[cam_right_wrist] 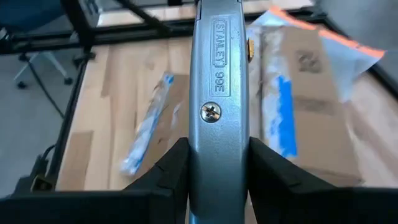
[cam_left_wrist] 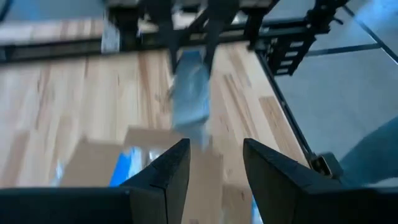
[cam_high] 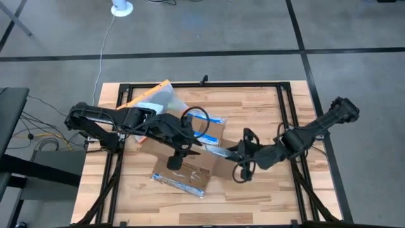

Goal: Unpack boxes
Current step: Break down the box using the silver cutter until it is completely flat

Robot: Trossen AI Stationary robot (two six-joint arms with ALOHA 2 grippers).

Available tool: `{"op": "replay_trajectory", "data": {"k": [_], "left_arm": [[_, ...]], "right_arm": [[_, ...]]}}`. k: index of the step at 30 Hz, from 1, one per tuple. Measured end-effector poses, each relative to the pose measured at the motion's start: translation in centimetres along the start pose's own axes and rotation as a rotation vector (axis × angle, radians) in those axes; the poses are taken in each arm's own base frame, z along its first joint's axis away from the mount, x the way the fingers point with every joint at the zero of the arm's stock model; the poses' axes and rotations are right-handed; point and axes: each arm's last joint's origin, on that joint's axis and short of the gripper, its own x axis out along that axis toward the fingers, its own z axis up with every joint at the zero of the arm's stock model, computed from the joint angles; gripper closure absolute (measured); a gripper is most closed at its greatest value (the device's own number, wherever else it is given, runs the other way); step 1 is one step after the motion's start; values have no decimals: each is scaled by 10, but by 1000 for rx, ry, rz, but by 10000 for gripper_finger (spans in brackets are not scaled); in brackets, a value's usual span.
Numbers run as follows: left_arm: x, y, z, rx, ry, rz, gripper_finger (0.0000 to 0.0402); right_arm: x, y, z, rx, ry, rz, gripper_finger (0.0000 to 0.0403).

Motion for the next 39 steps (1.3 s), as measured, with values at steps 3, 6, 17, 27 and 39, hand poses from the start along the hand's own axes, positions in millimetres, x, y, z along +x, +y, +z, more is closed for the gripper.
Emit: {"op": "replay_trajectory", "data": {"k": [3,6,17,27,39], "left_arm": [[0,2,3,17,-34,0,264],[2,3,6,23,-60,4,253],[38,5,1,75,-21,0,206],[52,9,0,77,-9,20,204],[67,14,0,53,-25,34,205]], "right_arm": [[6,-3,-1,-18,16,-12,299],[7,-4,2,-8,2,-11,299],[7,-4,3,-28,-7,-8,299],[6,-4,2,-33,0,-9,299],[6,-3,5,-45,-28,-3,299]]}}
